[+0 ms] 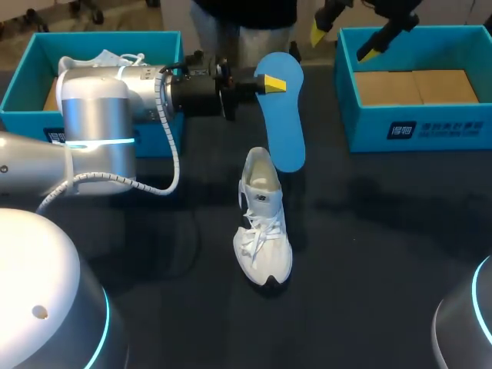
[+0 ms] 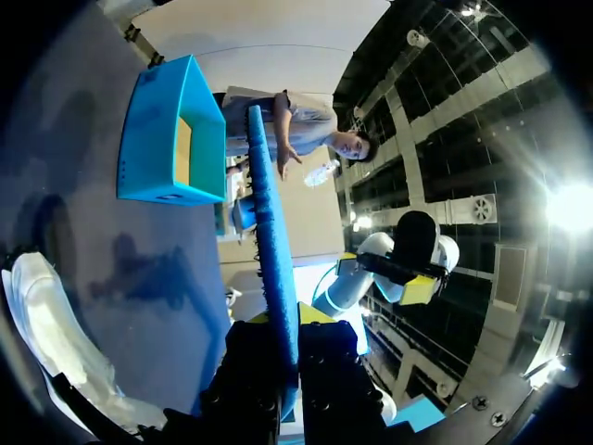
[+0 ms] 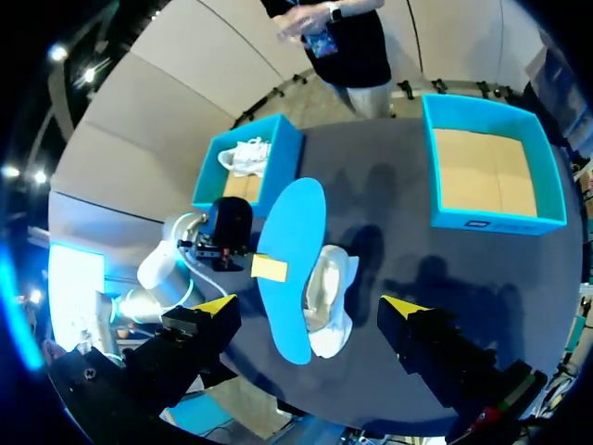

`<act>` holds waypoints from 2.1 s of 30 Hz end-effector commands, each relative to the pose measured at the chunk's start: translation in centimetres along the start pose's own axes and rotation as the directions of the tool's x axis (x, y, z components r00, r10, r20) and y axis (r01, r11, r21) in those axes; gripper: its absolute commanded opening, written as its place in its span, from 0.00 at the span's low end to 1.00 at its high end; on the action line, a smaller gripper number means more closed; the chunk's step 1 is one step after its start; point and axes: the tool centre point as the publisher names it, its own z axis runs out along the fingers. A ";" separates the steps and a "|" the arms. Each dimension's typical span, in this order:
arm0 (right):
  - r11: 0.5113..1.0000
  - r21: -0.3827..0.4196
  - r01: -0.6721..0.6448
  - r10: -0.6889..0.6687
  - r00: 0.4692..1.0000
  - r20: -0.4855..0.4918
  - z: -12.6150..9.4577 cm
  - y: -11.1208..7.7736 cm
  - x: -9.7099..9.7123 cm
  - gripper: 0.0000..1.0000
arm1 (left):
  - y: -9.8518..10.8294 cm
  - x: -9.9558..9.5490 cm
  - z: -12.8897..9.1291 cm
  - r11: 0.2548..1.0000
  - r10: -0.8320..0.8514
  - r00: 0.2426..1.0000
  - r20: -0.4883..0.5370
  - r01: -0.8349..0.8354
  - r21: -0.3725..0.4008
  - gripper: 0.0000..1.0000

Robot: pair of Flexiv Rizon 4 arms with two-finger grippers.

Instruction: Take the shoe out of the shoebox, open the shoe tongue, remove and reinsert the insole, then place the shoe into the shoebox

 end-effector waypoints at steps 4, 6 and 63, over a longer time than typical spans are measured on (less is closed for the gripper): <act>0.997 -0.074 -0.017 0.000 0.973 -0.231 0.4 -0.7 -1.5 1.00 | 0.0 0.0 0.0 1.000 0.000 1.000 0.000 0.000 0.001 0.00; 0.998 -0.067 -0.012 -0.005 0.970 -0.245 0.5 -0.9 -1.9 1.00 | 0.0 0.0 0.0 1.000 0.000 1.000 0.000 0.000 0.001 0.00; 0.998 -0.027 -0.061 0.024 0.706 -0.708 6.4 0.5 -7.6 1.00 | 0.0 0.0 0.0 1.000 0.000 1.000 0.000 0.000 0.001 0.00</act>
